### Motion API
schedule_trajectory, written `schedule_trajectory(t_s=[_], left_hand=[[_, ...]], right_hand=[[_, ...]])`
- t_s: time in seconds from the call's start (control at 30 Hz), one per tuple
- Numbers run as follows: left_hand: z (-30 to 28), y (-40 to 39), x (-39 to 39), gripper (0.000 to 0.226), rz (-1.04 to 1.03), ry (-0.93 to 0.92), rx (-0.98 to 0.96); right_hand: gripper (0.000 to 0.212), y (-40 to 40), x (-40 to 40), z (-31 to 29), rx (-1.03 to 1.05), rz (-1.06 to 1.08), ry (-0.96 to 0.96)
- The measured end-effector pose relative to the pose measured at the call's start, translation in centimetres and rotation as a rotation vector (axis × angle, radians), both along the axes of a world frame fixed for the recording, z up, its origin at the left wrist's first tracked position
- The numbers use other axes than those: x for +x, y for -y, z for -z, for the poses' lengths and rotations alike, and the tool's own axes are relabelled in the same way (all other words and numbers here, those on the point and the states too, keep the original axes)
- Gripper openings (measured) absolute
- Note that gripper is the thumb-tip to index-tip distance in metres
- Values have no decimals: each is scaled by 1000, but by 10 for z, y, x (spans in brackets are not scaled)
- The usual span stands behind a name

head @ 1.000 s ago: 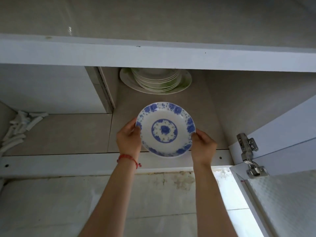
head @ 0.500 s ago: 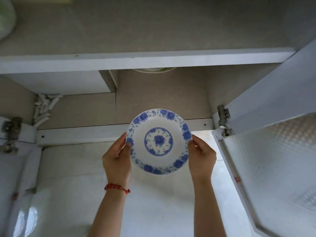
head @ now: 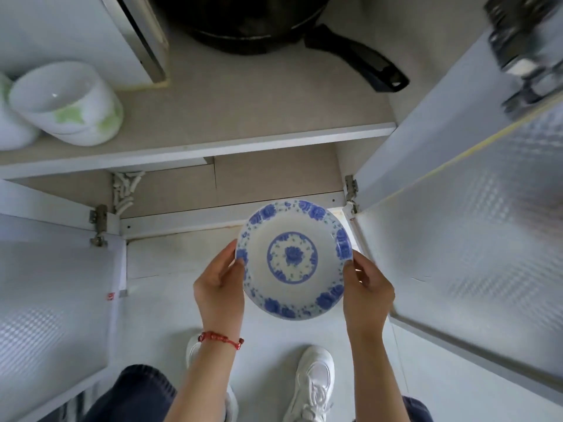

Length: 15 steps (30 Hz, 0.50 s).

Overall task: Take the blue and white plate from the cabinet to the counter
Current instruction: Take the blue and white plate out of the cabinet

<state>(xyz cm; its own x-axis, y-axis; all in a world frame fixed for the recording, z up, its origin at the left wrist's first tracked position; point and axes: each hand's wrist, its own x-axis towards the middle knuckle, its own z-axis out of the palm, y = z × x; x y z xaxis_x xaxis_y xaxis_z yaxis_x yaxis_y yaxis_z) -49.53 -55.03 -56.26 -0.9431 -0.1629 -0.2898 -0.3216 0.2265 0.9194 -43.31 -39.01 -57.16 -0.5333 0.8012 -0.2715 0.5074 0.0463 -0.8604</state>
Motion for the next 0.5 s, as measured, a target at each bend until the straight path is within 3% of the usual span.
schedule_trajectory(t_s=[0.27, 0.5], left_hand=[[-127, 9, 33, 34, 71, -19, -7], [-214, 11, 40, 34, 134, -47, -20]], right_hand=[[28, 2, 35, -128, -63, 12, 0], [23, 4, 61, -219, -107, 73, -3]])
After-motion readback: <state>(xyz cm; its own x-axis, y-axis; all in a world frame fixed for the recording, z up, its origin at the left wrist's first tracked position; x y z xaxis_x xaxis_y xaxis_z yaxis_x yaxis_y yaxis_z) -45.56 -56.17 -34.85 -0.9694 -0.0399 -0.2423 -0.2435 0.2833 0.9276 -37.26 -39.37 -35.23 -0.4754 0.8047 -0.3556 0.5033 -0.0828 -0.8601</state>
